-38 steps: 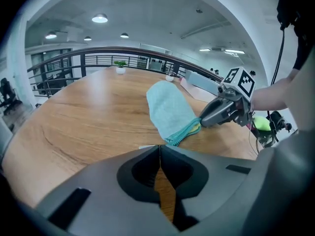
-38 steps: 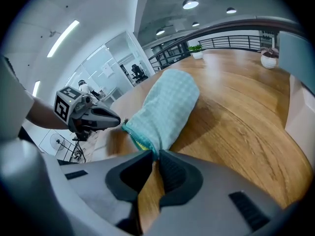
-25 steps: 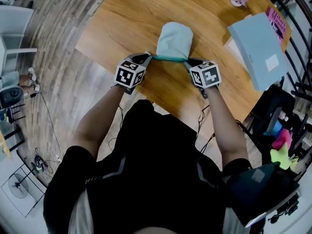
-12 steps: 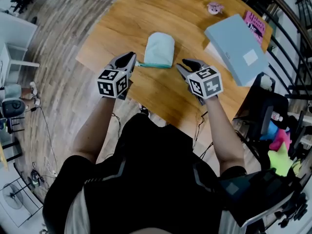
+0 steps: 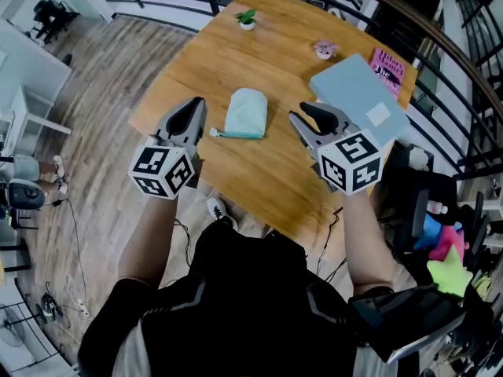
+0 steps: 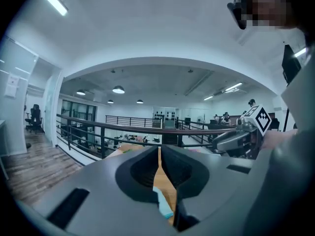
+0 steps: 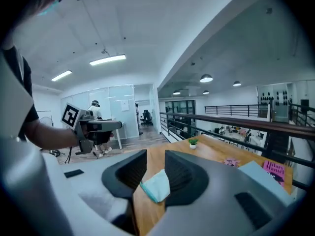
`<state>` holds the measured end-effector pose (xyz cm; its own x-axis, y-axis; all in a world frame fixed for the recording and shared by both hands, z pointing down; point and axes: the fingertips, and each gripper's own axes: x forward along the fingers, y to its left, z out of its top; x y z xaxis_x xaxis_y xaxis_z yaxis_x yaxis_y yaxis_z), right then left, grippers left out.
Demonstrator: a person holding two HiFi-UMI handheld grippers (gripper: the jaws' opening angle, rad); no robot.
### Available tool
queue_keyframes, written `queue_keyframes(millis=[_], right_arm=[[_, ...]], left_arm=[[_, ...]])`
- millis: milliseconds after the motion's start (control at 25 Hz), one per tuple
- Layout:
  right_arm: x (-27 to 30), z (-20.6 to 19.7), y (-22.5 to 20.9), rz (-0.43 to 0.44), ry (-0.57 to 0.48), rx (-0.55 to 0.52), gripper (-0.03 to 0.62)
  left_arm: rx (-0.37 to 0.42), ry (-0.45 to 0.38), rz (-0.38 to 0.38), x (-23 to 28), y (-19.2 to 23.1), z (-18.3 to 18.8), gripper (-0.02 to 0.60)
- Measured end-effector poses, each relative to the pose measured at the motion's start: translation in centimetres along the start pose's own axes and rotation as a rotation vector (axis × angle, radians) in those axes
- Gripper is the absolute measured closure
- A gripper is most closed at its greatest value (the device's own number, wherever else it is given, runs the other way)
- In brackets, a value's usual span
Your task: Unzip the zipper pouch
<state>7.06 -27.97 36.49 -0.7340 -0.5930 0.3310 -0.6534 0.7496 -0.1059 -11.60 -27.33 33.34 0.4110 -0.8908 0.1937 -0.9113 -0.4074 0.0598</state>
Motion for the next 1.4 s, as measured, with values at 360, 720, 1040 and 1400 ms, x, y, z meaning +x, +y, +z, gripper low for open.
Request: queue_keyframes(millis=[360,720,1040,1400], right_arm=[[-3.1,6.2,2.4,-0.098,-0.141,-0.04,0.54],[-3.1,9.4,5.7,-0.195,-0.211,-0.022,0.583],[-2.5,9.8,7.1,-0.234,-0.186,-0.071,0.586],[-2.0,9.6,7.3,-0.253,-0.159,-0.1,0.586]], left_arm=[[-0.076,-0.092,-0.052,-5.0,1.8,4.9,0.552],[0.062,-0.114,0.006,-8.1,6.1,7.4,0.552],[0.049,-0.128,0.02,-8.7,7.5,7.3,0.552],[0.063,-0.135,0.066,-9.0,7.8,7.5,0.552]])
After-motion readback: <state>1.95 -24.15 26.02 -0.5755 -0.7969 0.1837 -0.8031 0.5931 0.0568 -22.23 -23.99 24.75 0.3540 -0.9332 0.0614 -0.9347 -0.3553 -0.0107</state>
